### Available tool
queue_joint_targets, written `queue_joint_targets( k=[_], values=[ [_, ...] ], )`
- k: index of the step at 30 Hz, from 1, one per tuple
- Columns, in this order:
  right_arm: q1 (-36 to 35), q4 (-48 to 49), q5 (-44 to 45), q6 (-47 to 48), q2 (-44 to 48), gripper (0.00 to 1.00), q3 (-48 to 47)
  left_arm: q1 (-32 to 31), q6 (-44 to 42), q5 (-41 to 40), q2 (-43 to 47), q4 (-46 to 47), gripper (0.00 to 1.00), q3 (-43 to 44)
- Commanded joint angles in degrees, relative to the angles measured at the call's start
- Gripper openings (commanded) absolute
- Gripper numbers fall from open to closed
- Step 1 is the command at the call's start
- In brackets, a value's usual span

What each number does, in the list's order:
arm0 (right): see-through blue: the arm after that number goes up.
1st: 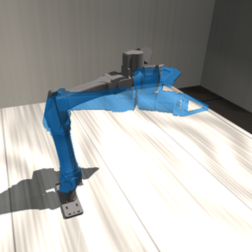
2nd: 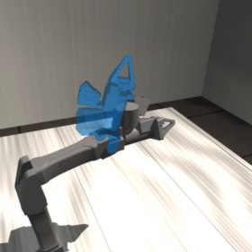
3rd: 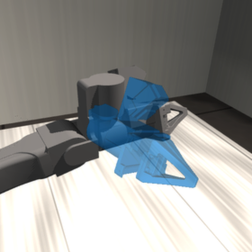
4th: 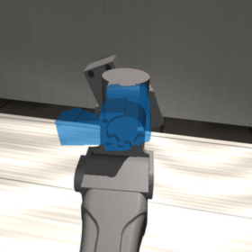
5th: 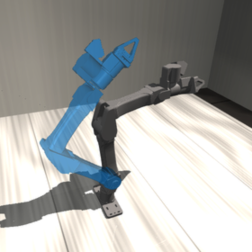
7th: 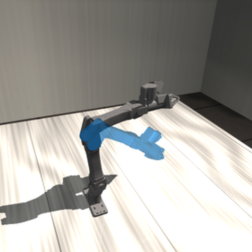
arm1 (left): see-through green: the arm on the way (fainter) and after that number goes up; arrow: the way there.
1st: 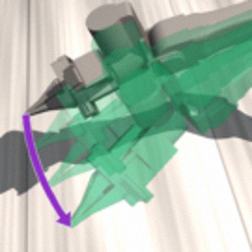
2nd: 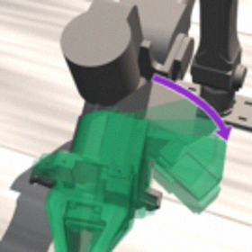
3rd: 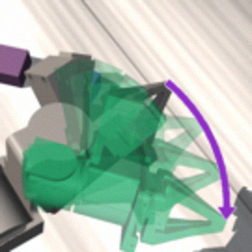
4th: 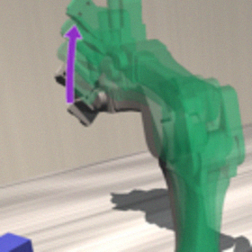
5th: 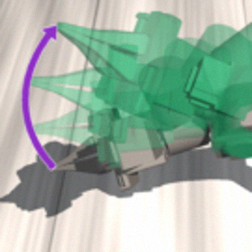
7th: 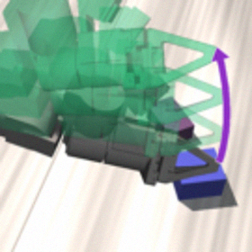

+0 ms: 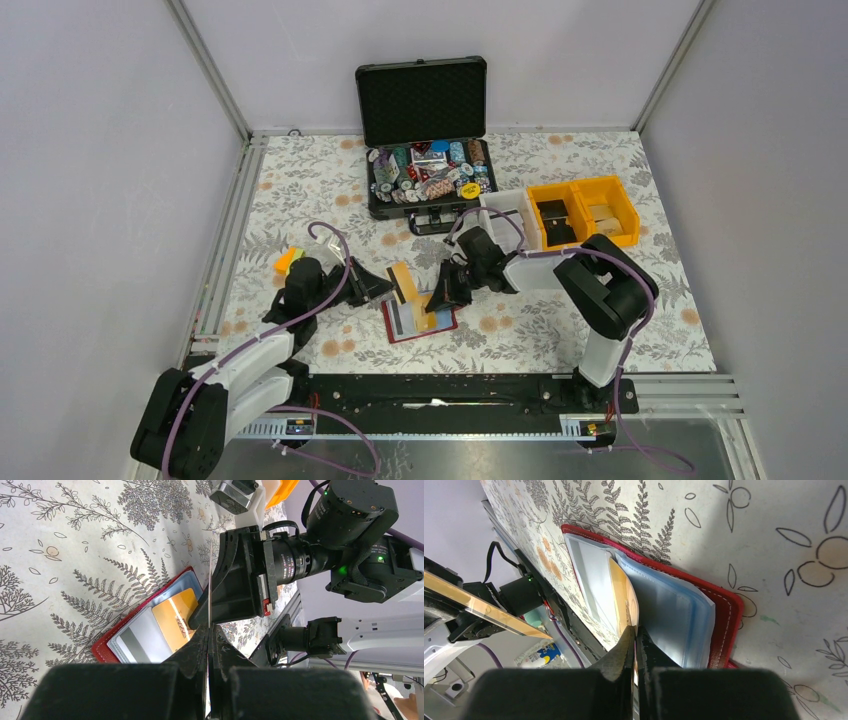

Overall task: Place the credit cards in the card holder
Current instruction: Insert the credit card into the card holder.

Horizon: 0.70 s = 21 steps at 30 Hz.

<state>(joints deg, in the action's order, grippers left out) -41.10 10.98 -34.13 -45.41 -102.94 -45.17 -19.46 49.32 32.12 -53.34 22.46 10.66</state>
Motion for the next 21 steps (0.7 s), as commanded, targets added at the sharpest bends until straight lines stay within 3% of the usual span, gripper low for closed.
queue_joint_targets(
  k=[1, 21],
  values=[
    [-1.7, -5.0, 3.4, 2.3, -3.3, 0.00, -0.1, -0.2, -1.2, -0.4, -0.4, 3.3, 0.00, -0.1],
    [-3.0, -4.1, 1.8, 3.1, -7.1, 0.00, -2.6, -0.1, -0.9, -0.3, -0.2, 3.4, 0.00, 0.0]
  ],
)
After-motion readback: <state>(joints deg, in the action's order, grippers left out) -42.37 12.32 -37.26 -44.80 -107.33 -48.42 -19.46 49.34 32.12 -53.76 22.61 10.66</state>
